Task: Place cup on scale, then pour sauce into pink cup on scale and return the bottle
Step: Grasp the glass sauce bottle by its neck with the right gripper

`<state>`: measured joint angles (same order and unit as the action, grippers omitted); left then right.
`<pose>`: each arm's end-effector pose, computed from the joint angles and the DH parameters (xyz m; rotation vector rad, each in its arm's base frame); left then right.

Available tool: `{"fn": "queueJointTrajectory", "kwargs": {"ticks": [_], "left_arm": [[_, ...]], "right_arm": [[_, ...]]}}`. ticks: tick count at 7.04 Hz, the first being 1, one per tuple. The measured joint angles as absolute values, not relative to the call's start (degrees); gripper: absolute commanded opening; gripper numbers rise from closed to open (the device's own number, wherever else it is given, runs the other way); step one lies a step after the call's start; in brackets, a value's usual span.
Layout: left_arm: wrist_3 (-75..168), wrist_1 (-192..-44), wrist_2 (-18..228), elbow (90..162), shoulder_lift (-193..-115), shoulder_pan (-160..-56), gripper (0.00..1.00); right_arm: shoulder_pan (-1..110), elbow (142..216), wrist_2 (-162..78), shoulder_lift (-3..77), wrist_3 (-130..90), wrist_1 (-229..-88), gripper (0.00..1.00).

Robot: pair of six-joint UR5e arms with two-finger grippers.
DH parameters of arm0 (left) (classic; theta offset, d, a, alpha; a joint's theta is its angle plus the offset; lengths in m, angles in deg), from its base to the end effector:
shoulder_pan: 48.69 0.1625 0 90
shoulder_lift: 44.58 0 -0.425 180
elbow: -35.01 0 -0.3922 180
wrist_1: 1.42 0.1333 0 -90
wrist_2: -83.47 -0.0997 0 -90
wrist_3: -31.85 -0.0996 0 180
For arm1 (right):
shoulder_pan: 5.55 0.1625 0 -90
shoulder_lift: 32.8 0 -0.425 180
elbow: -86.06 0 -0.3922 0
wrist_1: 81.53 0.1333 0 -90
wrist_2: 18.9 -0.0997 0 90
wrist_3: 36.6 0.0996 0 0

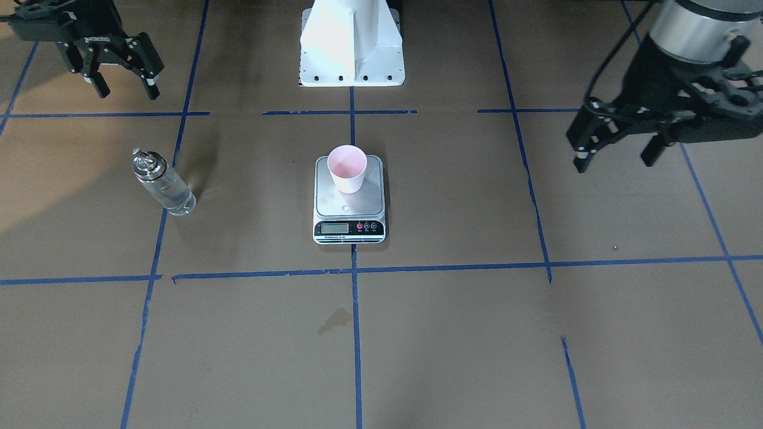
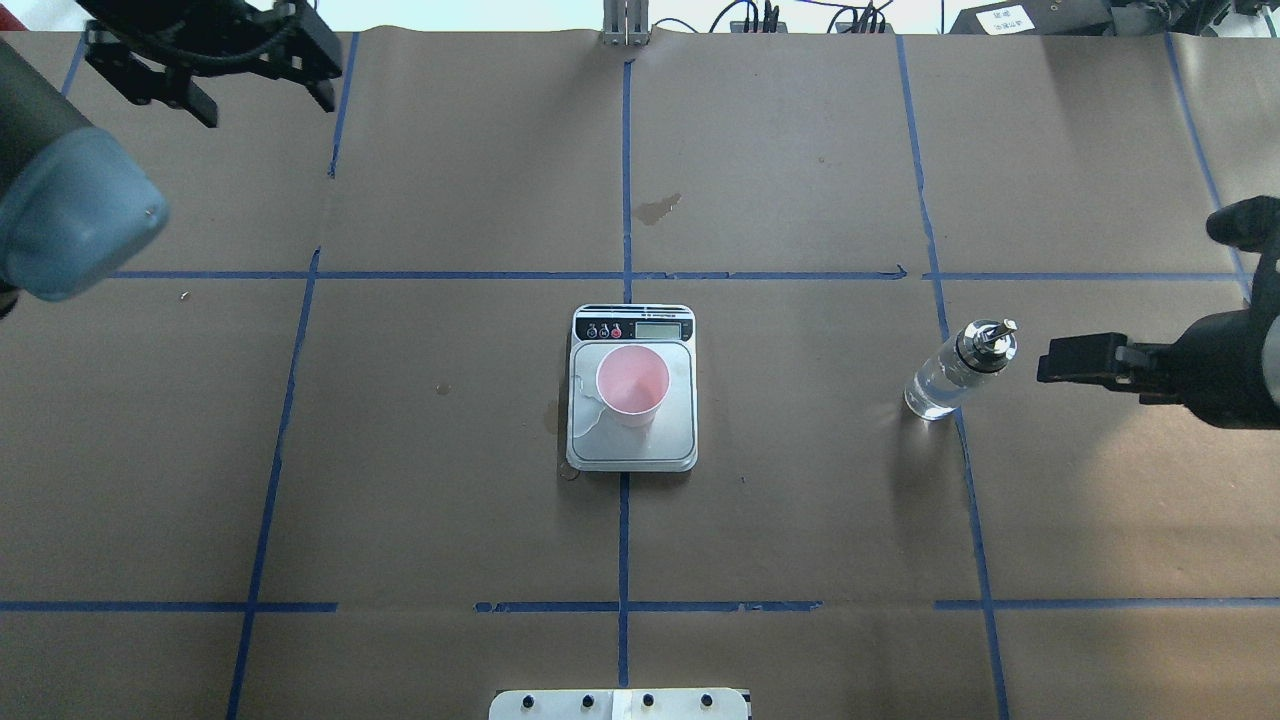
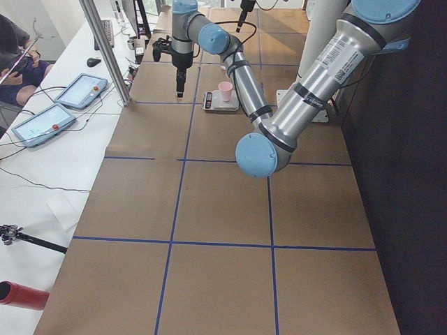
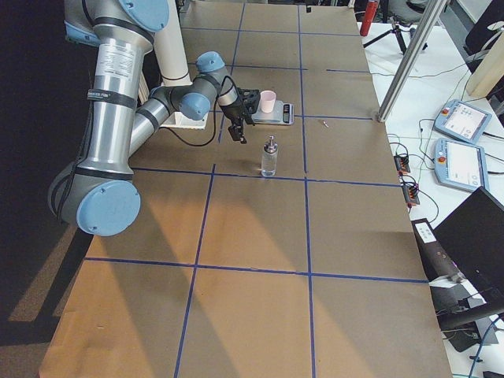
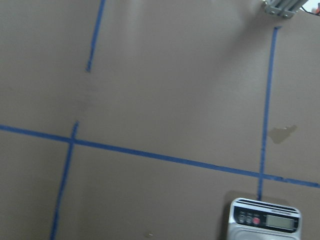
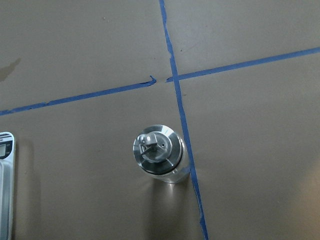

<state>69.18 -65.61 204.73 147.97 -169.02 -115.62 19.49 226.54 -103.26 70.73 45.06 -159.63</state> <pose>0.1527 -0.5667 0.2029 0.1970 0.7293 -0.0866 -0.2604 -0.2796 0.3301 0.3346 -0.7929 0.3153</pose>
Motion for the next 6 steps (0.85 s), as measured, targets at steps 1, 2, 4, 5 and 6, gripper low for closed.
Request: {"fn": "queueJointTrajectory", "kwargs": {"ticks": [1, 2, 4, 5, 6], "left_arm": [[61.9, -65.5, 204.5, 147.8, -166.5, -118.4, 1.0], [56.7, -65.6, 204.2, 147.5, -164.6, -120.1, 1.0], [52.6, -65.8, 204.1, 147.2, -162.5, -121.0, 1.0], [52.2, -65.9, 204.1, 147.2, -162.2, -121.1, 1.0], [52.1, -65.9, 204.0, 147.1, -162.1, -121.1, 1.0]], "right_arm": [[11.8, 224.8, -91.4, 72.2, 48.2, -158.4, 1.0], [7.6, 221.4, -83.0, 72.6, 49.2, -156.2, 1.0], [5.1, 210.2, -72.6, 70.6, 43.4, -144.8, 1.0], [4.9, 204.8, -70.3, 68.3, 38.1, -138.8, 1.0], [5.0, 201.0, -69.4, 66.8, 34.2, -134.7, 1.0]]}}
